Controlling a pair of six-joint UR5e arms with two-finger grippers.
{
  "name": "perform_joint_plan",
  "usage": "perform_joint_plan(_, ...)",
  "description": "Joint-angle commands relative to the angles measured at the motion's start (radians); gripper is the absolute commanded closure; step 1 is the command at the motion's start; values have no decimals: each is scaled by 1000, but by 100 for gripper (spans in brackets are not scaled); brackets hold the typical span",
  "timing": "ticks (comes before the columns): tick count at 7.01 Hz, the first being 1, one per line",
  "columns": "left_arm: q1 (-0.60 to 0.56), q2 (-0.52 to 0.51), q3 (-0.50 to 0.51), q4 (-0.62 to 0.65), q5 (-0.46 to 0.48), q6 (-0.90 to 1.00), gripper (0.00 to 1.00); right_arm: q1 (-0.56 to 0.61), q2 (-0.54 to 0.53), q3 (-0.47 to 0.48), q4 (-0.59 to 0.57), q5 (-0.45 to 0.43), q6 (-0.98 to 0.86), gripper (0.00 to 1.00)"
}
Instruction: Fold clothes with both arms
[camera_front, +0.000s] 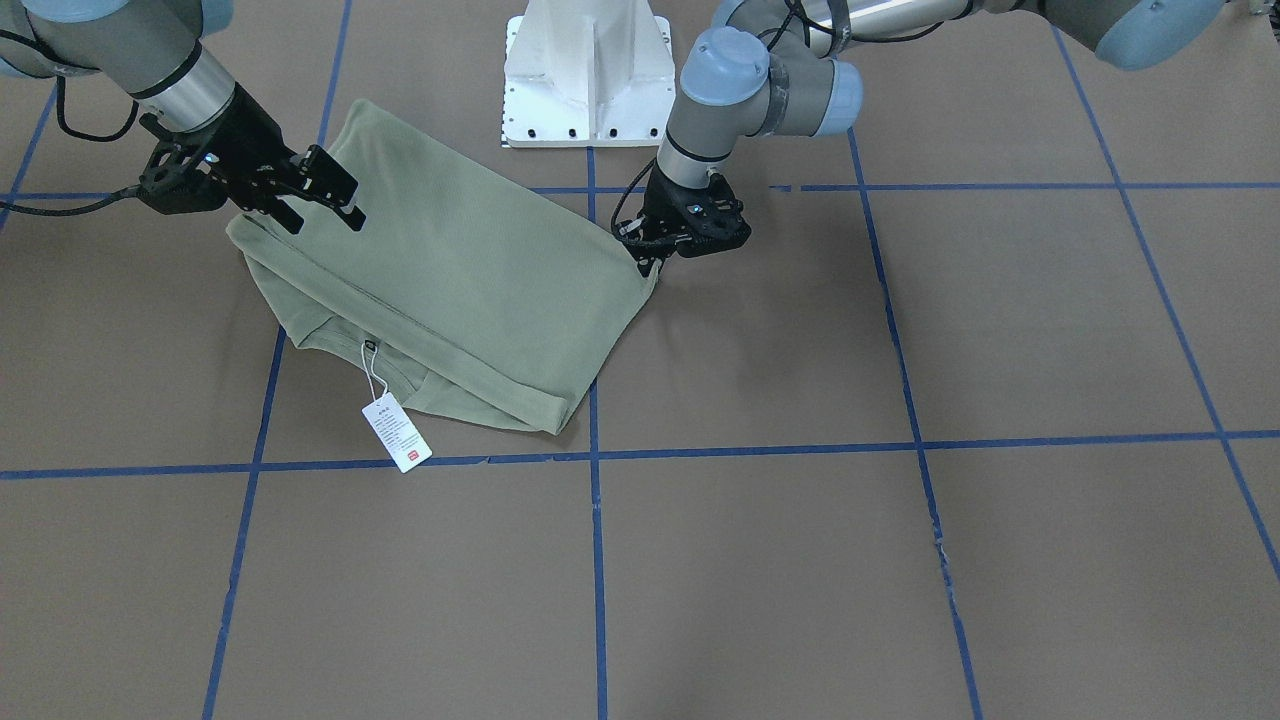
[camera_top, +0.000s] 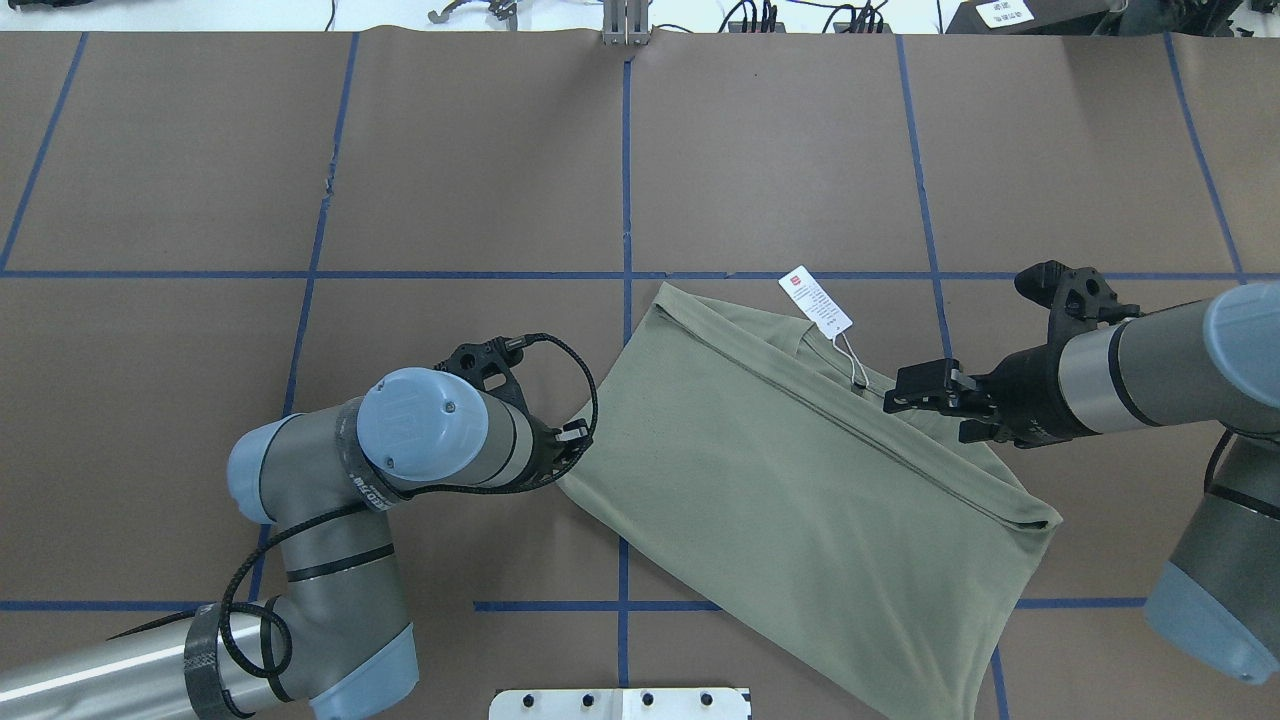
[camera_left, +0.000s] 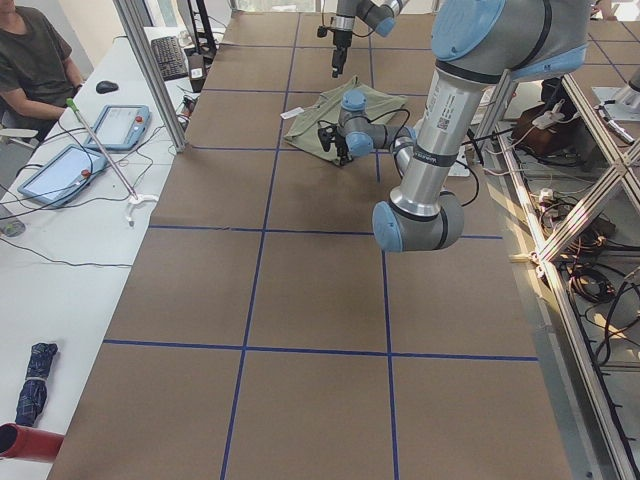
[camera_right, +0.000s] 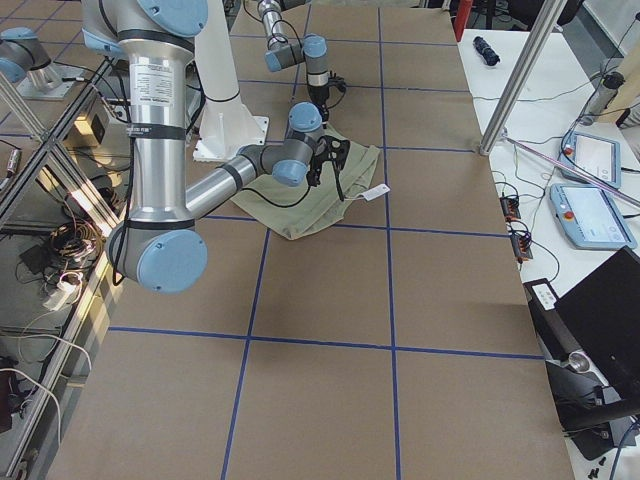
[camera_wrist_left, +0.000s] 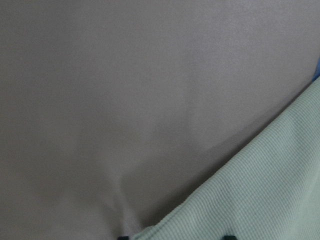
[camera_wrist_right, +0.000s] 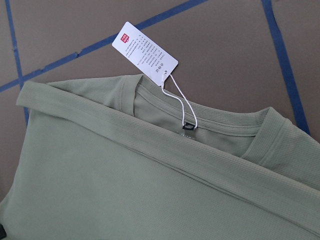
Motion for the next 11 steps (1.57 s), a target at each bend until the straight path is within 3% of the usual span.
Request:
perform_joint_plan(1,-29,2,-7,0,4,9,100,0,-2,-1,0,0,0,0)
perform_joint_plan(3,-87,0,15,0,5,15,100,2,0,1,0,2,0,0)
perform_joint_plan(5,-173,-24,101,-24,29,78,100,2,3,4,0,2,2,0)
perform_joint_plan(9,-347,-219,453,-213,82,390,100,0,3,3,0,0,5,0)
perform_joint_plan(11,-382,-369,708,-359,111,477,100,-1,3,1,0,2,14,0)
